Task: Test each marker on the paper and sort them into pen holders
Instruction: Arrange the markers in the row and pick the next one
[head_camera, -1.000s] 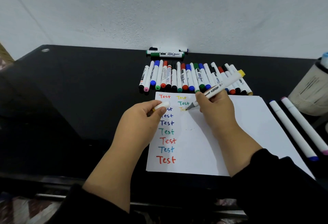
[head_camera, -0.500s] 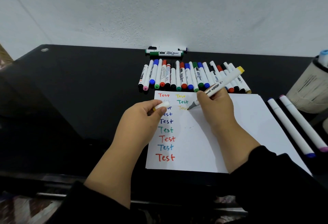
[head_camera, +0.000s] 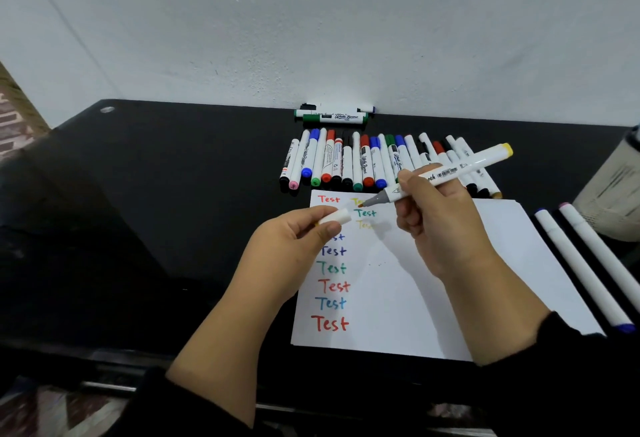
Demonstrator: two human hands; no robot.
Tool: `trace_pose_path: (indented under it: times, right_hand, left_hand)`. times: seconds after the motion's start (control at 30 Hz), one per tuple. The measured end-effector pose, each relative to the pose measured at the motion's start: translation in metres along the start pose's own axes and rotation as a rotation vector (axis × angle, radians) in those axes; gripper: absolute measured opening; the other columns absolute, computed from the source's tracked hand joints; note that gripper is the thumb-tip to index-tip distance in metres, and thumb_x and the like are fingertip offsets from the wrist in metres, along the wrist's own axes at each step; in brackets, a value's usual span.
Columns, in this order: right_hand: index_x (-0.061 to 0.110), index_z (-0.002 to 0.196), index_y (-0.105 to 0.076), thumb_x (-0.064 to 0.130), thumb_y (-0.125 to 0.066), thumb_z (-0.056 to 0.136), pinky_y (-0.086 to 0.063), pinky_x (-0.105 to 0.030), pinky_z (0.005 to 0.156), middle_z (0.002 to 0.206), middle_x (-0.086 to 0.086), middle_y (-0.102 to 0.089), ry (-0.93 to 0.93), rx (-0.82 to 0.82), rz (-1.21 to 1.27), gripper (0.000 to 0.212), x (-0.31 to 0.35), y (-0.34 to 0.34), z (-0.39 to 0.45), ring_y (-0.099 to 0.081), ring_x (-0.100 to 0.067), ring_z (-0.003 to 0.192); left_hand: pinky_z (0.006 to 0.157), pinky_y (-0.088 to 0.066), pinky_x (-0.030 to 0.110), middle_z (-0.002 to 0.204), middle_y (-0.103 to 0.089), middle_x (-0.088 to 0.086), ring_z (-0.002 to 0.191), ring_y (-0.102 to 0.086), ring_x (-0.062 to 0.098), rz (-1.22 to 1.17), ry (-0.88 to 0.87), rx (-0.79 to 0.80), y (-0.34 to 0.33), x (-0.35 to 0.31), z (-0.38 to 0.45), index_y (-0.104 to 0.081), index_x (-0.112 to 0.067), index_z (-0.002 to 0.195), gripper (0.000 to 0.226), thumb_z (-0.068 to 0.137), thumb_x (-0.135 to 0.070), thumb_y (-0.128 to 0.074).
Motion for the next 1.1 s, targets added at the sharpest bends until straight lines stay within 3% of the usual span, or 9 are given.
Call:
trace_pose_path:
  times: [0.1, 0.2, 0.37, 0.47, 0.6, 0.67, 0.8, 1.1]
  right_hand:
    - [0.013, 0.072, -0.055, 0.011, -0.057, 0.092, -0.037, -0.018, 0.046, 0.048, 0.005, -0.051, 0.005, 0.032, -0.002, 0.02, 0.0, -0.006, -0.004, -0.043, -0.006, 0.045]
    - [0.007, 0.079, -0.056, 0.012, -0.058, 0.091, -0.036, -0.018, 0.045, 0.048, 0.002, -0.051, -0.002, 0.065, -0.022, 0.014, -0.002, -0.011, -0.006, -0.041, -0.006, 0.043]
    - [0.012, 0.073, -0.059, 0.013, -0.062, 0.089, -0.035, -0.018, 0.045, 0.051, -0.002, -0.054, -0.037, 0.159, -0.056, 0.017, -0.008, -0.026, -0.012, -0.042, -0.008, 0.044]
    - [0.017, 0.063, -0.061, 0.013, -0.062, 0.088, -0.032, -0.017, 0.044, 0.051, -0.004, -0.054, -0.09, 0.202, -0.031, 0.026, -0.01, -0.031, -0.014, -0.039, -0.01, 0.044]
    - [0.013, 0.068, -0.06, 0.015, -0.062, 0.087, -0.032, -0.016, 0.043, 0.051, -0.003, -0.054, -0.191, 0.257, -0.01, 0.02, -0.014, -0.038, -0.019, -0.04, -0.009, 0.044]
    - [0.012, 0.07, -0.06, 0.015, -0.062, 0.086, -0.032, -0.016, 0.043, 0.051, -0.004, -0.054, -0.26, 0.253, 0.034, 0.016, -0.019, -0.039, -0.023, -0.04, -0.009, 0.044]
    - [0.011, 0.072, -0.062, 0.015, -0.063, 0.088, -0.029, -0.016, 0.04, 0.05, -0.003, -0.049, -0.354, 0.194, 0.08, 0.017, -0.027, -0.039, -0.027, -0.037, -0.008, 0.043]
    - [0.01, 0.078, -0.061, 0.016, -0.063, 0.089, -0.027, -0.019, 0.04, 0.048, -0.003, -0.045, -0.335, 0.165, 0.072, 0.013, -0.027, -0.043, -0.029, -0.032, -0.01, 0.043]
  left_hand:
    - [0.061, -0.031, 0.009, 0.097, -0.056, -0.026, 0.079, -0.048, -0.011, -0.007, -0.003, 0.003, 0.0, -0.002, -0.001, -0.06, -0.038, 0.12, 0.032, 0.088, -0.038, -0.058]
    - [0.056, -0.035, 0.007, 0.085, -0.059, -0.028, 0.073, -0.052, -0.017, -0.023, -0.013, 0.013, -0.002, -0.004, -0.002, -0.061, -0.04, 0.116, 0.029, 0.087, -0.037, -0.059]
    - [0.053, -0.035, -0.005, 0.081, -0.062, -0.022, 0.067, -0.049, -0.025, -0.063, -0.06, 0.011, -0.003, -0.009, -0.004, -0.064, -0.036, 0.112, 0.026, 0.087, -0.03, -0.062]
    - [0.055, -0.036, -0.005, 0.082, -0.065, -0.022, 0.07, -0.052, -0.022, -0.083, -0.073, -0.014, 0.003, -0.009, -0.004, -0.067, -0.034, 0.11, 0.025, 0.086, -0.029, -0.064]
    - [0.058, -0.04, 0.001, 0.082, -0.063, -0.026, 0.075, -0.052, -0.02, -0.066, -0.089, -0.056, 0.011, -0.008, -0.007, -0.066, -0.035, 0.11, 0.026, 0.085, -0.03, -0.064]
    - [0.06, -0.039, 0.004, 0.085, -0.06, -0.026, 0.078, -0.053, -0.016, -0.046, -0.095, -0.084, 0.013, -0.009, -0.008, -0.066, -0.035, 0.112, 0.027, 0.086, -0.03, -0.063]
    - [0.063, -0.036, -0.003, 0.087, -0.059, -0.02, 0.079, -0.049, -0.02, 0.013, -0.175, -0.113, 0.013, -0.015, -0.011, -0.065, -0.033, 0.114, 0.028, 0.087, -0.026, -0.063]
    - [0.064, -0.037, -0.001, 0.084, -0.058, -0.023, 0.082, -0.05, -0.017, 0.0, -0.235, -0.155, 0.012, -0.018, -0.013, -0.065, -0.033, 0.113, 0.028, 0.087, -0.023, -0.062]
Point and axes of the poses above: each hand's wrist, its own z-axis towards the middle knuckle, its own y-axis out of the back of the hand, x = y × z, the point moved 9 cm from there along z, towards the middle knuckle
